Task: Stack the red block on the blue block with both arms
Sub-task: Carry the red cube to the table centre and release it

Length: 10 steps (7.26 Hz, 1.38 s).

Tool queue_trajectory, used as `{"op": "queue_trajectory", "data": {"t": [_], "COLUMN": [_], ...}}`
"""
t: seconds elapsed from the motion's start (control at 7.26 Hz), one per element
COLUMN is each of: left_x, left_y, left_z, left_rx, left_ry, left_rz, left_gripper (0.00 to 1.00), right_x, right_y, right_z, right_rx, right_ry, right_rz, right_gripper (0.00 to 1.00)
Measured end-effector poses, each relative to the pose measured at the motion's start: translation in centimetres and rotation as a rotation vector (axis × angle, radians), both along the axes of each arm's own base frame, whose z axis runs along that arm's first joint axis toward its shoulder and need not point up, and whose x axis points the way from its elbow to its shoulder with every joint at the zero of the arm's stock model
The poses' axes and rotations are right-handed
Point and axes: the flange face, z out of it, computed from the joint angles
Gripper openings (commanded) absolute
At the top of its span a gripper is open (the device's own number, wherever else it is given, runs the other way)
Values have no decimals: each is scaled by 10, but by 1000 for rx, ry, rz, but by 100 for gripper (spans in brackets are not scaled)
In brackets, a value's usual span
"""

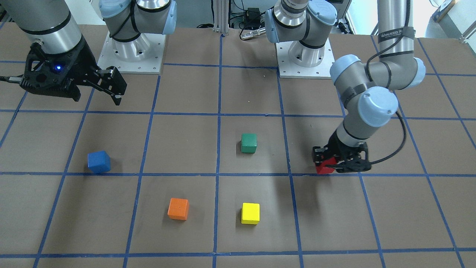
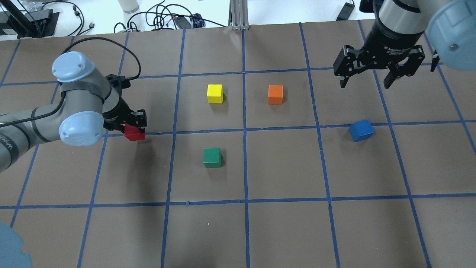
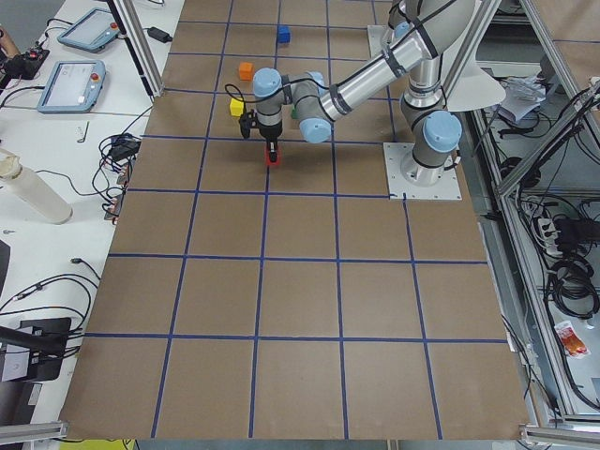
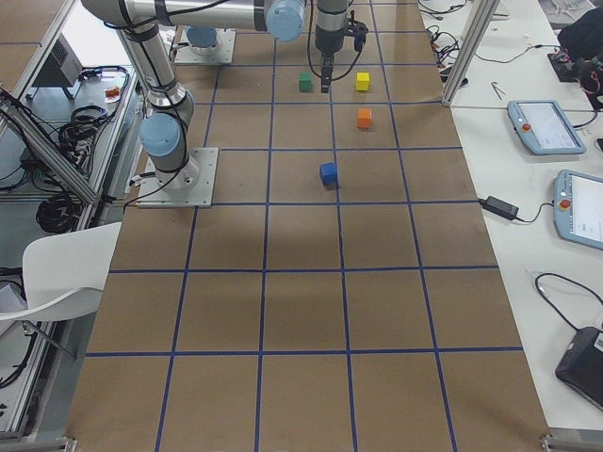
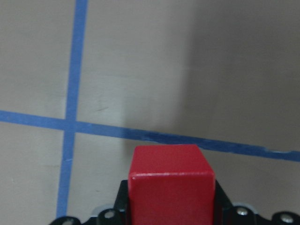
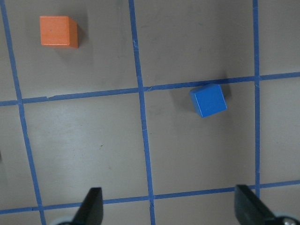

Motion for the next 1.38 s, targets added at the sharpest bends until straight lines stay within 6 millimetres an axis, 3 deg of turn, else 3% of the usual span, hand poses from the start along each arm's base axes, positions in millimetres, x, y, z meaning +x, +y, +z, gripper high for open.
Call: {"op": "queue_trajectory", "data": {"t": [0.28, 0.41, 0.55, 0.69, 0.83, 0.96, 1.1, 1.38], "left_x": [-127, -175, -209, -235, -255, -269, -279, -290], "left_y": [-1, 4, 9, 13, 15, 12, 4, -7], "left_z": [20, 18, 8, -5, -14, -18, -23, -27], "left_rx": [-38, -50, -64, -76, -79, -83, -85, -88], "left_ry": [7, 12, 18, 26, 29, 36, 50, 69], "left_rz": [-125, -158, -185, -206, -222, -220, -209, -182], "left_gripper": [13, 13, 13, 13, 19, 54, 100, 100], "right_x": [0, 0, 0, 0, 0, 0, 0, 0], "right_y": [0, 0, 0, 0, 0, 0, 0, 0], "right_z": [0, 0, 0, 0, -1, -1, 0, 0], "right_rx": [0, 0, 0, 1, 2, 1, 1, 1], "right_ry": [0, -1, -2, -2, -2, -3, -2, -2], "right_rz": [0, 0, 0, 0, 0, -1, -1, 0], "right_gripper": [100, 100, 100, 100, 100, 100, 100, 100]}}
